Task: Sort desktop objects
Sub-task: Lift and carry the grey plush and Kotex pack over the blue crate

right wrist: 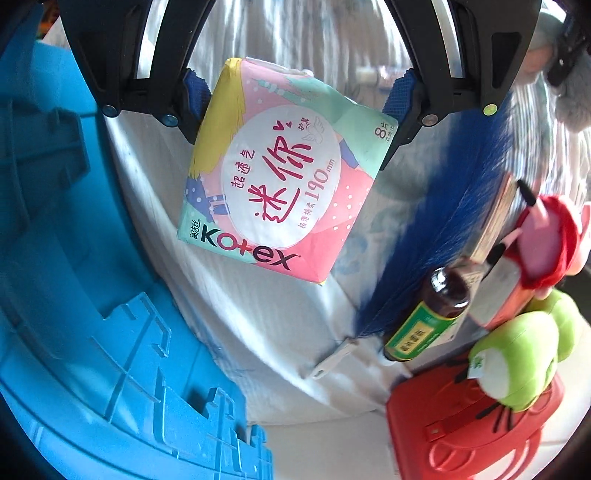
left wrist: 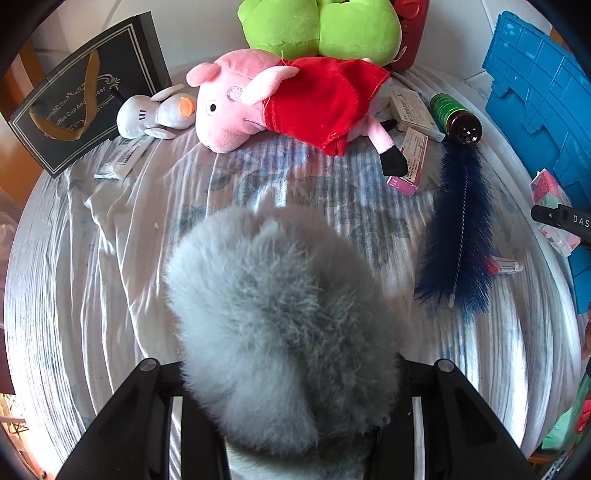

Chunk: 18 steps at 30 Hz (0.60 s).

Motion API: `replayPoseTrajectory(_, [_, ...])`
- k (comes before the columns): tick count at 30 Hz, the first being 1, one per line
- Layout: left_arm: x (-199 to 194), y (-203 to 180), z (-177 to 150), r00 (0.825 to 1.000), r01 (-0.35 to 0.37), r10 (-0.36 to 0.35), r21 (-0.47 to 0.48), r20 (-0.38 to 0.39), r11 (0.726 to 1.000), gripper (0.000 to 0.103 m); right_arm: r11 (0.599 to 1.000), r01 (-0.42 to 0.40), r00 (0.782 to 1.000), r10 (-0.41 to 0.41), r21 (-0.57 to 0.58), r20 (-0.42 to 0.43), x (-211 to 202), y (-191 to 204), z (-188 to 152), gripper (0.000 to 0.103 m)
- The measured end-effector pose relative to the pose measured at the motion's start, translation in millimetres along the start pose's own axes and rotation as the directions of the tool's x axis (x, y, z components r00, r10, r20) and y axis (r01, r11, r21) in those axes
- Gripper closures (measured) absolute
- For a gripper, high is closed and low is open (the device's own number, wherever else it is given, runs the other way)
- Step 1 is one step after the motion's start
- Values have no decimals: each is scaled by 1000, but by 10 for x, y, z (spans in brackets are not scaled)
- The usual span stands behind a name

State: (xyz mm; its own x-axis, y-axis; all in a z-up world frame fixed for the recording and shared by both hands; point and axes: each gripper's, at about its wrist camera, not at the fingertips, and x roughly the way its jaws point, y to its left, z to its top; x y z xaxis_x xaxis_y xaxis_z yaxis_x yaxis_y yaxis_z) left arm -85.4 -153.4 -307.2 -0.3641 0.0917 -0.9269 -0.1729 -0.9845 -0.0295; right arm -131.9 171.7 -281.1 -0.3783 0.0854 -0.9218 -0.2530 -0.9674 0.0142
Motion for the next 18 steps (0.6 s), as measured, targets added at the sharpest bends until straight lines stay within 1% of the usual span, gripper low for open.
replayPoseTrajectory(5, [-150,26,-80,1000,0,0,-15,7,1000,66,999,-22,1000,22,-38,0,-211,68,-132,27])
replayPoseTrajectory(9, [-281,20,-117,1000,-3,4,-20,17,1000,66,997,-45,999,45,-67,7,-381,117,-172,27])
replayPoseTrajectory(18, [-554,12,-172,999,-8,9,-31,40,999,66,985,-101,994,107,-139,32,-738,178,-166,27])
